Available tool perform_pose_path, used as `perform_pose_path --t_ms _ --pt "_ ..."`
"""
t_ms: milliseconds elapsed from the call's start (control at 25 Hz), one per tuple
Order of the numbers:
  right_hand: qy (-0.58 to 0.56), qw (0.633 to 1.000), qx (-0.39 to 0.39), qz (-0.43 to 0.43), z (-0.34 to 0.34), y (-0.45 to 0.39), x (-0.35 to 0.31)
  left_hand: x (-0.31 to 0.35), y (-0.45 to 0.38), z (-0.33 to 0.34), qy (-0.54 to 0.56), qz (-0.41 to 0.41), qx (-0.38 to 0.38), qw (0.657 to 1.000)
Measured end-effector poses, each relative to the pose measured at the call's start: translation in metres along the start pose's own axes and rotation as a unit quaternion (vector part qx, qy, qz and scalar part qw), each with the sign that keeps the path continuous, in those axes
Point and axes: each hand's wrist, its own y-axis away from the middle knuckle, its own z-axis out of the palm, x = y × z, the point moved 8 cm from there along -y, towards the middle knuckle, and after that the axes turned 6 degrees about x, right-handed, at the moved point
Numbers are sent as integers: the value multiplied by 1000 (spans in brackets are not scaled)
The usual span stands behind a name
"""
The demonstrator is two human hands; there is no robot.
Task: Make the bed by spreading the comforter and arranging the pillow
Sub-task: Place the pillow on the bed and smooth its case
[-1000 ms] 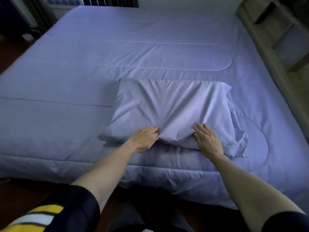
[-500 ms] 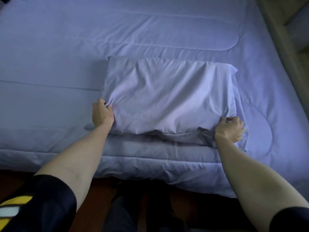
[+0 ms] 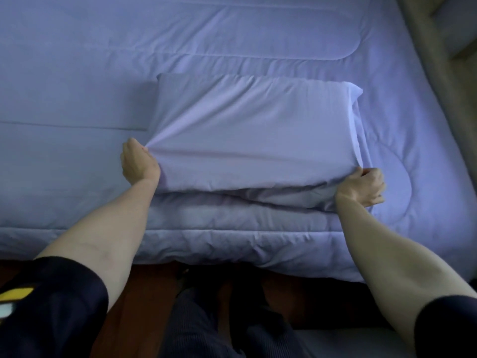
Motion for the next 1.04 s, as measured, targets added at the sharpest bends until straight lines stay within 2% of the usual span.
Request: perform_pose_path --t_ms 120,200,280,360,440,520,560,600,640,800,880,960,1040 --pt "18 1000 -3 11 2 4 0 1 0 3 -53 -16 -5 998" --pt "2 1000 7 15 -2 6 -7 14 1 2 -71 30 11 997" --pt "-40 998 20 -39 -5 10 -29 45 8 8 -59 157 -4 986" --pt "-75 981 -28 -178 6 27 -72 87 28 28 -58 298 -65 950" --pt "-62 930 -152 -330 40 68 -119 123 53 56 -65 373 -143 914" --pt "12 854 -255 -453 78 118 -144 135 74 90 -110 390 -215 889" --pt "56 830 -278 -480 93 128 -145 130 76 102 -145 385 -233 881" --pt "87 826 -283 -480 103 125 -140 121 70 108 -175 372 -235 881" --pt "106 838 -276 -458 108 109 -133 110 57 109 -191 349 -227 889" --pt "176 912 -245 -280 100 13 -95 65 -12 90 -200 214 -208 933" --pt "166 931 -216 -244 99 0 -114 82 -33 89 -189 220 -188 938" --pt "102 916 -196 -334 110 32 -171 136 -34 101 -142 298 -166 929" --pt "57 851 -240 -464 131 93 -224 193 -18 124 -101 372 -189 903"
